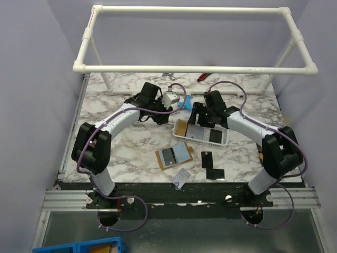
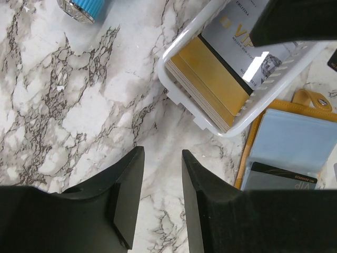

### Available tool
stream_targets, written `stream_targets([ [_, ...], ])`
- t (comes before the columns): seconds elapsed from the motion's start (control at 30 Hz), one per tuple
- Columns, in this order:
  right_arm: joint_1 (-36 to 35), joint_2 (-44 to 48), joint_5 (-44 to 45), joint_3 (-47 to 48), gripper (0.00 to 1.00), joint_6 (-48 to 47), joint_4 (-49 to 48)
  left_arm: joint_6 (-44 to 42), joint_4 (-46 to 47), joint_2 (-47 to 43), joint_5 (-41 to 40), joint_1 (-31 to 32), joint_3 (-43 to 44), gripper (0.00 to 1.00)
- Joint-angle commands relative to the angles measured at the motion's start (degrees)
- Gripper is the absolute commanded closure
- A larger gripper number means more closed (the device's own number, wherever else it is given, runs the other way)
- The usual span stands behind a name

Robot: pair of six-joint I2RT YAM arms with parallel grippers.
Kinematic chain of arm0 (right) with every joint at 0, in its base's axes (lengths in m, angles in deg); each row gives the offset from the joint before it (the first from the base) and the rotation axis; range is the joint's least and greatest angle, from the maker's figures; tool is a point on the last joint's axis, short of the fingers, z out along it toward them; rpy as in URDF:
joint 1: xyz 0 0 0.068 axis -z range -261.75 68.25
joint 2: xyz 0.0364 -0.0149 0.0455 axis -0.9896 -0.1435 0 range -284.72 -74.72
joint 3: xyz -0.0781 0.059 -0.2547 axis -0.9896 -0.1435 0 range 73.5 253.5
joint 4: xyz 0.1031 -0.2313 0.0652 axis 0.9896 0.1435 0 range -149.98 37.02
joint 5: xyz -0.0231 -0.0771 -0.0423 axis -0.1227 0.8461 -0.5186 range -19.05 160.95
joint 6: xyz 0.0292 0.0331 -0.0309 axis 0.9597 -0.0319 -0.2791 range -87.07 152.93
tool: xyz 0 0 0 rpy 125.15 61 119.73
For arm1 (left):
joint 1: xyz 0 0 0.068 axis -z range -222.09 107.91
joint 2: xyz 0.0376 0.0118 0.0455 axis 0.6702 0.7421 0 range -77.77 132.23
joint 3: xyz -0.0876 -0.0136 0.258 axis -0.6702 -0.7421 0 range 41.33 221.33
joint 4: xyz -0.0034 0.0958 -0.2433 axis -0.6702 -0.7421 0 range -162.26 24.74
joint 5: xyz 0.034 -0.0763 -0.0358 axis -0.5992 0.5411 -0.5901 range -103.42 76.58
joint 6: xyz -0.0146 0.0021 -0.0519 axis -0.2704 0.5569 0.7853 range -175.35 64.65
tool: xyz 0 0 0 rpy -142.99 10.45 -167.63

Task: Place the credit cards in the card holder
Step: Pick up the credit card from the storage box.

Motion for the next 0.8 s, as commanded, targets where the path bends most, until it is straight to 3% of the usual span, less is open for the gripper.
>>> stream_targets([
  [0.0, 1.0, -1.1, 6.1, -1.8, 0.24, 0.5, 3.6, 0.6, -1.3, -1.9, 3.1, 1.1, 1.1, 0.64],
  [0.47, -1.4, -7.8, 12.4, -0.3, 0.18, 2.0, 5.1, -0.1, -2.1, -2.5, 3.8, 2.7, 0.9, 0.65],
  [0.77, -4.0, -11.8, 19.3, 0.7, 0.24, 3.4, 7.2, -0.5, -2.4, -3.4, 4.6, 2.7, 0.2, 0.65],
])
